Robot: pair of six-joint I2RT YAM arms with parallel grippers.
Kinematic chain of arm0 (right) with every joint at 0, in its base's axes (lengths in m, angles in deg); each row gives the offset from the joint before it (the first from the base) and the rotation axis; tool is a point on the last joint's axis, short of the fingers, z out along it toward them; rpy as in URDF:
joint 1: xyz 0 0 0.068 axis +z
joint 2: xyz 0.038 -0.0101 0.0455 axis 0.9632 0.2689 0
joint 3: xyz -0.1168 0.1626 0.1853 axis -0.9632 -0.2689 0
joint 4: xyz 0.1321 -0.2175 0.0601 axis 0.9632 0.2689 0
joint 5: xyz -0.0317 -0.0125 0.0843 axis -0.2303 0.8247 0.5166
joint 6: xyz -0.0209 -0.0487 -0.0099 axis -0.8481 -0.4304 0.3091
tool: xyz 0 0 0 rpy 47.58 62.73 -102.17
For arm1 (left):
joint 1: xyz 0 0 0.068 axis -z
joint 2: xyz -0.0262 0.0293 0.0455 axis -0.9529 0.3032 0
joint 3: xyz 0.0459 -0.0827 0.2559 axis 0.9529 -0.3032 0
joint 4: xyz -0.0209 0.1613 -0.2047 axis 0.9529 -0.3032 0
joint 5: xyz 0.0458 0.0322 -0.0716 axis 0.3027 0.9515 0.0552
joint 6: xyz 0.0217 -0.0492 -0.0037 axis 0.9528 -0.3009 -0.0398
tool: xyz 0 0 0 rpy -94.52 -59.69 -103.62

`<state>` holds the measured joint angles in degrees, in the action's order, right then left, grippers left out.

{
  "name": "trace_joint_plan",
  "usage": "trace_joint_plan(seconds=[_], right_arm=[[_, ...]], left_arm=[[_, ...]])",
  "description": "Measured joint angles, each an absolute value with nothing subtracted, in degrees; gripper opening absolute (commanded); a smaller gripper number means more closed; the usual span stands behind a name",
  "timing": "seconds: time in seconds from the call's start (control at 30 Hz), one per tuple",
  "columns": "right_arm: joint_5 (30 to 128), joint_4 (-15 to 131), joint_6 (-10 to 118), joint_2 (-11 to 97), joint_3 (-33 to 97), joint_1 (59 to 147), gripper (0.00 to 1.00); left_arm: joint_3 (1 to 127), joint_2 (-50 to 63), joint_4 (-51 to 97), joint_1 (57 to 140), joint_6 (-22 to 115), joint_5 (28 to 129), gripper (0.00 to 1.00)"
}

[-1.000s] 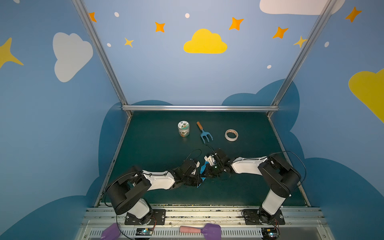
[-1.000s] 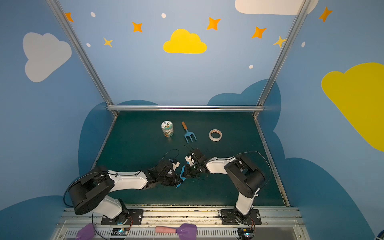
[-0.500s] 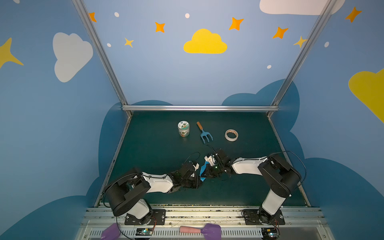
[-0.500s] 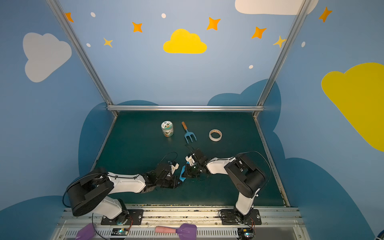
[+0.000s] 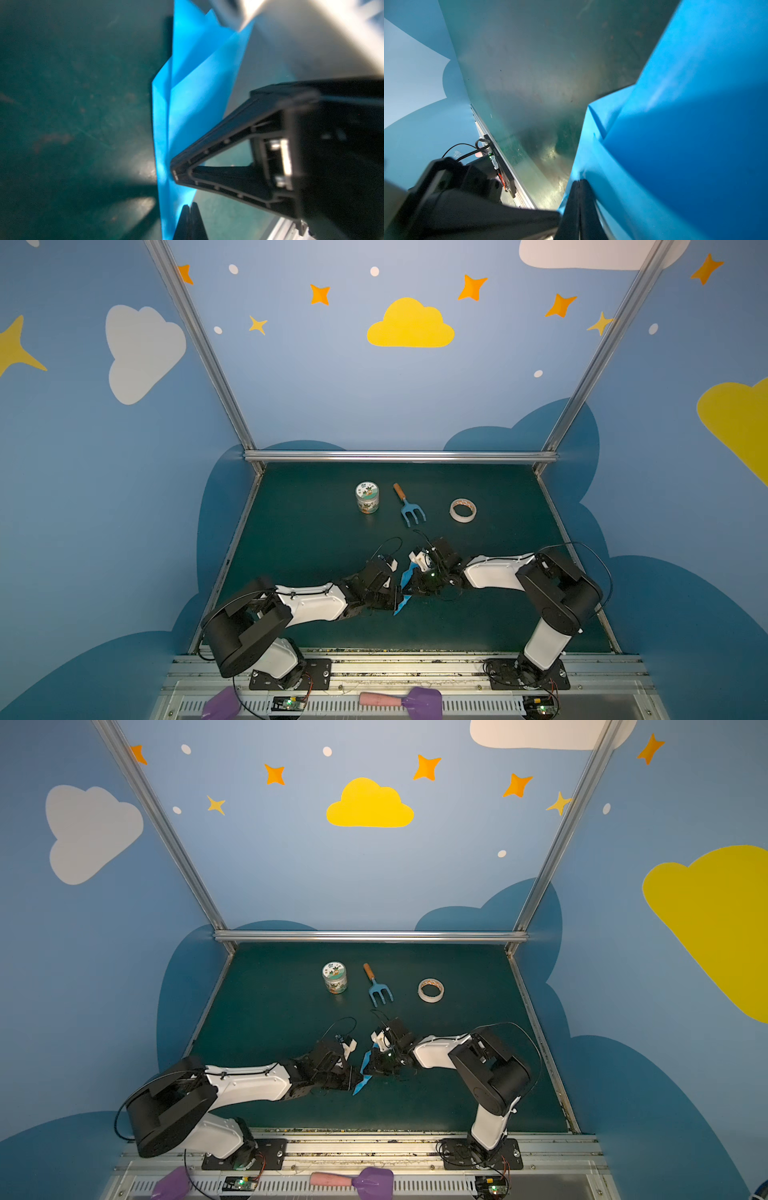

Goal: Fold a paper plane with a square sheet of paper (fold left side to right side)

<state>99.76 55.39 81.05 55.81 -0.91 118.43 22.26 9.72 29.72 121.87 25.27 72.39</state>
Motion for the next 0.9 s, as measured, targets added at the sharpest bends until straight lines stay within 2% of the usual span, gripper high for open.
trace_joint_plan(seconds=[0.43, 0.9], right_arm=[[99.78, 55.41, 81.21, 55.81, -0.91, 118.36, 0.0], [99.89, 54.58, 81.54, 55.75, -1.43, 118.3, 0.0]], left_arm=[[19.33, 10.09, 34.18, 122.76, 24.55, 73.26, 0.03], [7.15, 1.53, 42.75, 130.85, 16.24, 79.23, 0.03]])
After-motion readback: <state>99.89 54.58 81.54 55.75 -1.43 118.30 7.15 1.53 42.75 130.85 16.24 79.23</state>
